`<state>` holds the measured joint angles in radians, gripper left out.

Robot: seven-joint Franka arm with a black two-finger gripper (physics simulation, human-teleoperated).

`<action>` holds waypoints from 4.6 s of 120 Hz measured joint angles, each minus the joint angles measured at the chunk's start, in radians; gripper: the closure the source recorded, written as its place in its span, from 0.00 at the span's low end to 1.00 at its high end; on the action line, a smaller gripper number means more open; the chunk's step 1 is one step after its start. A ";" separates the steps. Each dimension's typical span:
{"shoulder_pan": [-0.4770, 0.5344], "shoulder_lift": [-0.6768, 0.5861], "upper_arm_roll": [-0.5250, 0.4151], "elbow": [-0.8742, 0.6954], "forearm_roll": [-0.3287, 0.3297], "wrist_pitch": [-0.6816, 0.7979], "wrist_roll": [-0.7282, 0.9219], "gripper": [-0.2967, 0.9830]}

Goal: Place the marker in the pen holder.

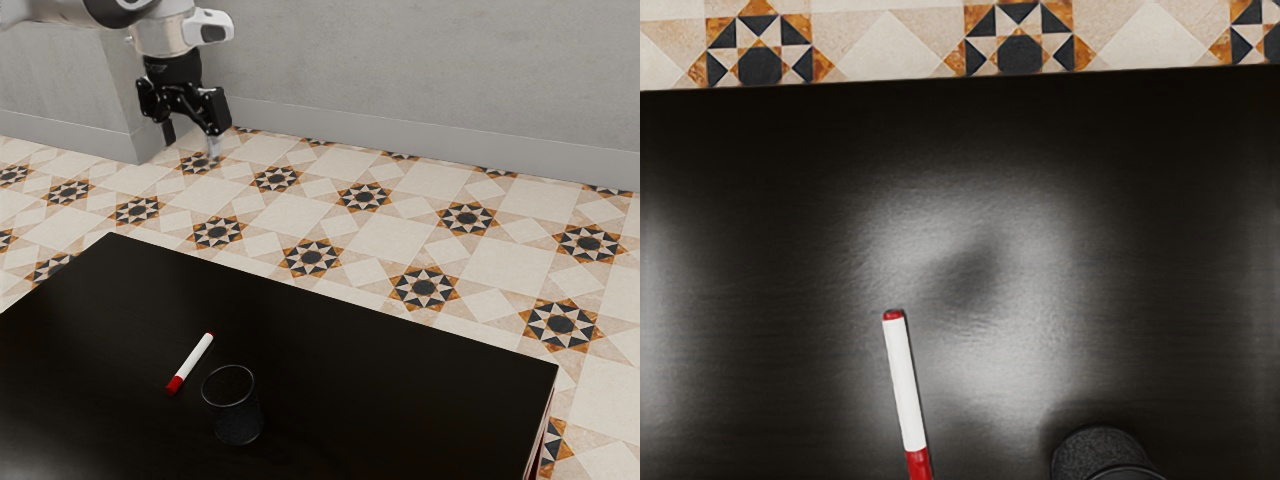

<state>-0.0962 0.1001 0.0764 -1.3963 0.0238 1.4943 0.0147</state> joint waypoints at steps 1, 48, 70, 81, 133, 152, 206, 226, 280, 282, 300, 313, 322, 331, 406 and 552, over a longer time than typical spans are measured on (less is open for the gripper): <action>0.000 -0.001 -0.002 0.002 0.001 -0.001 0.000 0.23; -0.008 0.021 0.006 -0.118 0.035 0.057 0.002 0.23; -0.005 0.002 0.018 -0.444 0.020 0.260 0.003 0.23; -0.005 0.043 0.033 -0.511 0.006 0.361 0.002 0.23; -0.008 0.027 0.091 -0.877 -0.012 0.827 0.036 0.23; -0.007 0.040 0.105 -0.919 -0.009 0.922 0.055 0.23; -0.005 0.157 0.108 -0.868 -0.025 1.002 0.088 0.23; -0.004 0.171 0.108 -0.865 -0.037 1.008 0.094 0.25; -0.004 0.168 0.114 -0.864 -0.063 1.009 0.105 0.66; -0.005 0.169 0.115 -0.864 -0.063 1.009 0.105 0.67; -0.006 0.169 0.120 -0.863 -0.061 1.007 0.103 0.72; -0.006 0.168 0.120 -0.863 -0.059 1.007 0.101 0.75; -0.006 0.166 0.120 -0.863 -0.058 1.007 0.099 0.77; -0.006 0.163 0.120 -0.863 -0.055 1.009 0.096 0.78; -0.009 -0.355 -0.096 -1.212 -0.048 1.516 0.127 0.81; -0.008 -0.394 -0.295 -1.490 -0.067 1.748 0.189 0.52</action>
<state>-0.1044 -0.2935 -0.2185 -2.8858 -0.0430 3.2421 0.2041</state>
